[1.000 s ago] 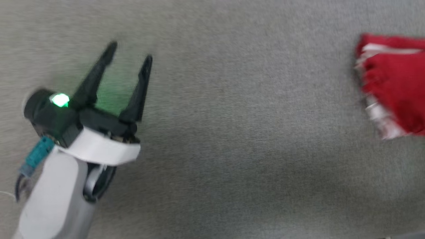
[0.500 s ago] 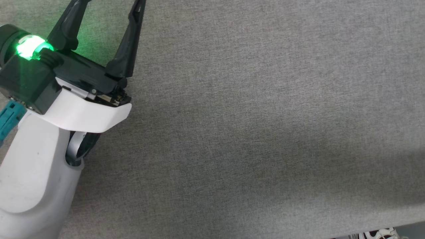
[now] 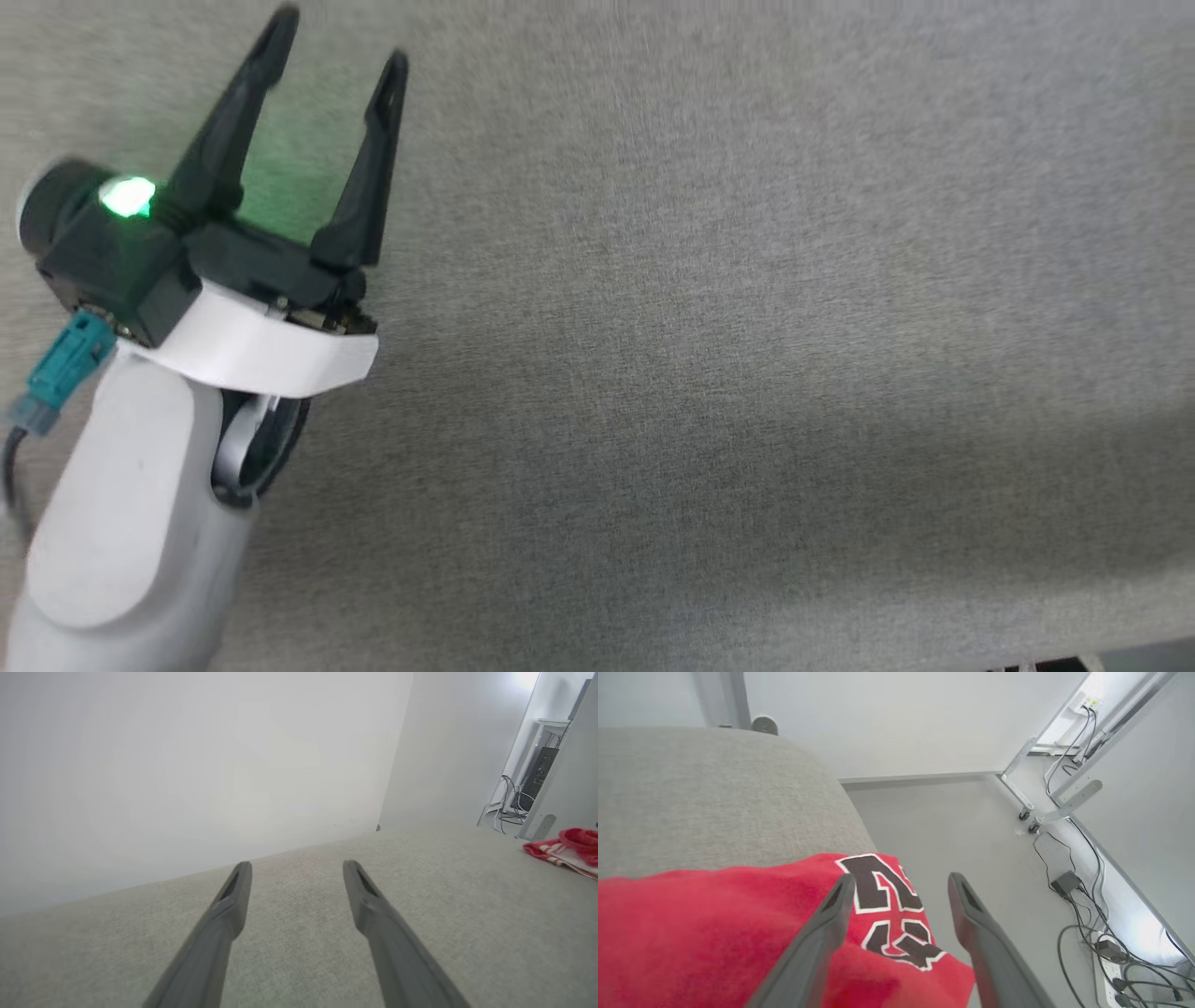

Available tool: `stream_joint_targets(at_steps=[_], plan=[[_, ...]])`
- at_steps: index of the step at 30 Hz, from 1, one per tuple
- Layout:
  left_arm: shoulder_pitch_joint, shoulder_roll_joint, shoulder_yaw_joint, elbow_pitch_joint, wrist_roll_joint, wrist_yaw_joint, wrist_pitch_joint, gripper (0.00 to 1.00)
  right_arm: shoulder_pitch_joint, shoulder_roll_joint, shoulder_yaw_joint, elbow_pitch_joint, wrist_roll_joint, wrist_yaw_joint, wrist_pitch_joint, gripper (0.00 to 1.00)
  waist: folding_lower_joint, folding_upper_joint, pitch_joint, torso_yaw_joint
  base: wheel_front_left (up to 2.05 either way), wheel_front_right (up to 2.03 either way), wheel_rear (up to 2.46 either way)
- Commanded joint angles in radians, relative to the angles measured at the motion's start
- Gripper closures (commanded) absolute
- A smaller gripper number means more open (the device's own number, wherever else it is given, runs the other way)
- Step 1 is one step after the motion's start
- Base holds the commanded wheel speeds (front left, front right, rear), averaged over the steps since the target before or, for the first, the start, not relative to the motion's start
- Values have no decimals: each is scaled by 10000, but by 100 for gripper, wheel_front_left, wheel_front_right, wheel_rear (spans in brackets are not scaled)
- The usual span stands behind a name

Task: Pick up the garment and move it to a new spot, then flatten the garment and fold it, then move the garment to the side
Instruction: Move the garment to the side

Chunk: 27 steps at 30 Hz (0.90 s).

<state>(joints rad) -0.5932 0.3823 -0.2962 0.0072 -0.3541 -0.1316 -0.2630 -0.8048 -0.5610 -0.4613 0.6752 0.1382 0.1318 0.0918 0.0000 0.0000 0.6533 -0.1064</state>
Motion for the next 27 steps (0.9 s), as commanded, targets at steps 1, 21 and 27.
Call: stream_joint_targets(at_steps=[1, 21, 27], plan=[[385, -141, 171, 141, -71, 25, -23, 0, 368, -35, 522, 14, 82, -24, -199, 0, 0, 0, -766, 260, 0, 0, 0], [4156, -1102, 1876, 2022, -263, 25, -23, 0, 3691, 1773, 5654, -1285, 1795, -24, -2790, 0, 0, 0, -4480, 1521, 0, 0, 0], [5079, -1270, 2259, 1926, -164, 25, -23, 0, 4643, 2150, 5837, -1676, 2388, -24, -3255, 0, 0, 0, -5180, 1612, 0, 0, 0]])
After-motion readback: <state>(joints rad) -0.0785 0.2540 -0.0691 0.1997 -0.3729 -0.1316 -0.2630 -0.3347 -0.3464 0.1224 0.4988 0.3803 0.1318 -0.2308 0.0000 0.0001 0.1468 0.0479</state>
